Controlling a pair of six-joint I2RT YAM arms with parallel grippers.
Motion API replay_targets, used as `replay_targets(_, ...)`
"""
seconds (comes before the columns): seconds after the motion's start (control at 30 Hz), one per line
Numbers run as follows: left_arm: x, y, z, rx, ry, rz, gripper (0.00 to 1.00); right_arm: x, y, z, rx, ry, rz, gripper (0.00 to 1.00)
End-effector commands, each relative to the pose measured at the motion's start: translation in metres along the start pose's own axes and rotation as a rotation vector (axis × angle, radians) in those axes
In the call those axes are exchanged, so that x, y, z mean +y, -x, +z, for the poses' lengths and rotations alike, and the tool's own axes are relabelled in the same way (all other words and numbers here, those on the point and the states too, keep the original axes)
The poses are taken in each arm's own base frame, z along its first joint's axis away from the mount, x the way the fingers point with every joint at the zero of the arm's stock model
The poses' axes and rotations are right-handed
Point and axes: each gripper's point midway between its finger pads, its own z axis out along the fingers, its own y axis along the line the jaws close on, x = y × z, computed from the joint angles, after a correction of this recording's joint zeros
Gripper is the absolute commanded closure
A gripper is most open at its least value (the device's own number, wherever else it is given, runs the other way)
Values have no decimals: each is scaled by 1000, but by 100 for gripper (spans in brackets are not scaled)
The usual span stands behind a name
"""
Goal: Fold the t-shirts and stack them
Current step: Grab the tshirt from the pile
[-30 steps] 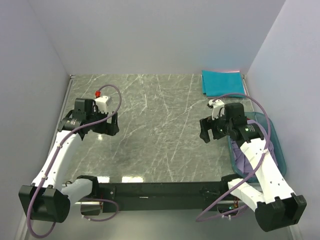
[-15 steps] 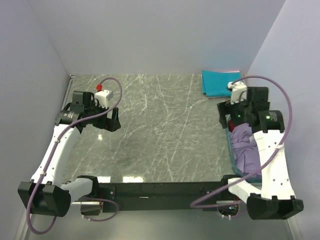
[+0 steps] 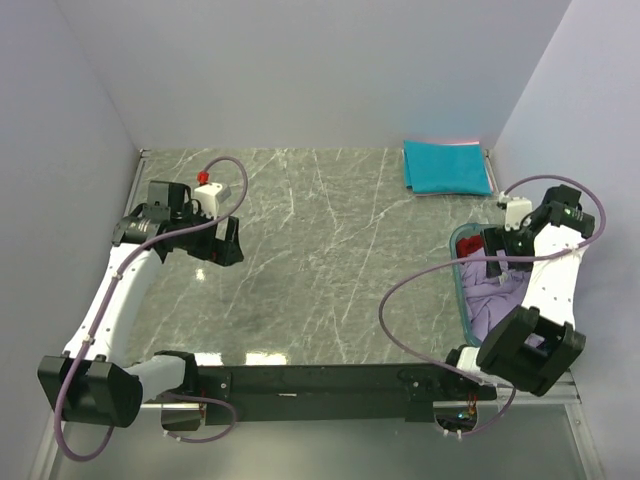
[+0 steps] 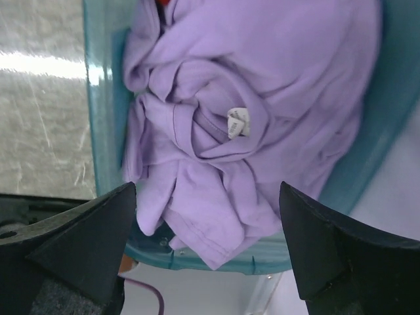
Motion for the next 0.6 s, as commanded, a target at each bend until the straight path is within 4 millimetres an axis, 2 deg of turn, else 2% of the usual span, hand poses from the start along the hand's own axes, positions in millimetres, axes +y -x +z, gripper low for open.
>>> replay_targets(0.0, -6, 13, -5, -22, -31, 35, 1, -1, -10, 14, 30, 35, -32, 4)
replay_targets(0.23, -10, 10, -1, -7, -66, 35, 1, -17, -40, 54, 128, 34, 17, 4)
replay_targets(0.4, -8, 7, 2, 11, -67, 32, 1, -23, -59, 71, 175, 53, 42, 5)
replay_targets(0.47, -9, 8, 2, 11, -72, 37, 0, -22, -63, 72, 185, 65, 48, 12)
replay_targets(0.57, -9, 7, 3, 12, -74, 37, 1, -22, -62, 65, 175, 71, 49, 31)
